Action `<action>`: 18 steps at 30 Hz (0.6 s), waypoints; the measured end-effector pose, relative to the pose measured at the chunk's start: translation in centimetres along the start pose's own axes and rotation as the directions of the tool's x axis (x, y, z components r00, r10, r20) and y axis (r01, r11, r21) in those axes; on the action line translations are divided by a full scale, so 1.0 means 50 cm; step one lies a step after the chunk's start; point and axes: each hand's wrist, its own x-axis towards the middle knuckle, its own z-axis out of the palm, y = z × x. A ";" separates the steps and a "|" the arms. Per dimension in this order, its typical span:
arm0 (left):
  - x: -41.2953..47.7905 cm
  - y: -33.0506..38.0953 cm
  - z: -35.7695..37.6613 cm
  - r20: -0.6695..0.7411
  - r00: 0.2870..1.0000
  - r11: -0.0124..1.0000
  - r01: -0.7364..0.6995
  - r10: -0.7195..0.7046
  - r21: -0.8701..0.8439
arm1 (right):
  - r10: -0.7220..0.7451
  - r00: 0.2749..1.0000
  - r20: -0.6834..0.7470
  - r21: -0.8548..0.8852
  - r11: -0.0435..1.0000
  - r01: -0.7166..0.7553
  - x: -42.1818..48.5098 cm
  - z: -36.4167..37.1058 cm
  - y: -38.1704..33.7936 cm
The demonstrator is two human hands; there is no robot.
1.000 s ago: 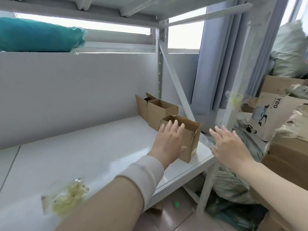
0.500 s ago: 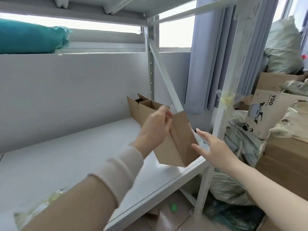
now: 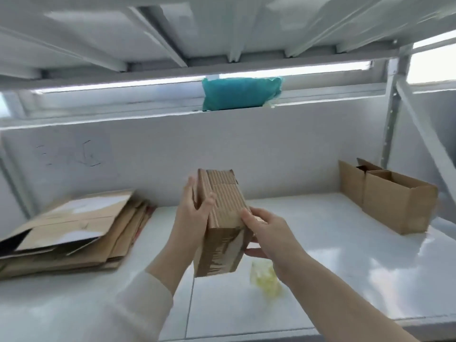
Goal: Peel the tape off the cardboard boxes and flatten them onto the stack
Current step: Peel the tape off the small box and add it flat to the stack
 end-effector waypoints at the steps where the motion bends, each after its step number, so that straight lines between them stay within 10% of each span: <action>1: -0.010 -0.017 -0.038 0.014 0.999 0.998 0.042 -0.041 -0.043 | 0.015 0.999 0.036 -0.011 1.000 -0.015 0.008 0.038 0.006; 12: -0.048 -0.188 -0.170 0.146 0.893 0.886 0.444 -0.425 -0.135 | 0.238 0.952 0.190 -0.355 0.921 -0.159 0.061 0.157 0.077; 15: -0.043 -0.200 -0.165 0.148 0.899 0.901 0.426 -0.413 -0.075 | 0.098 0.989 0.108 -0.459 0.888 -0.037 0.065 0.149 0.095; 18: -0.043 -0.193 -0.163 0.134 0.908 0.916 0.402 -0.397 -0.011 | -0.127 0.985 0.114 -0.752 0.638 0.169 0.062 0.144 0.101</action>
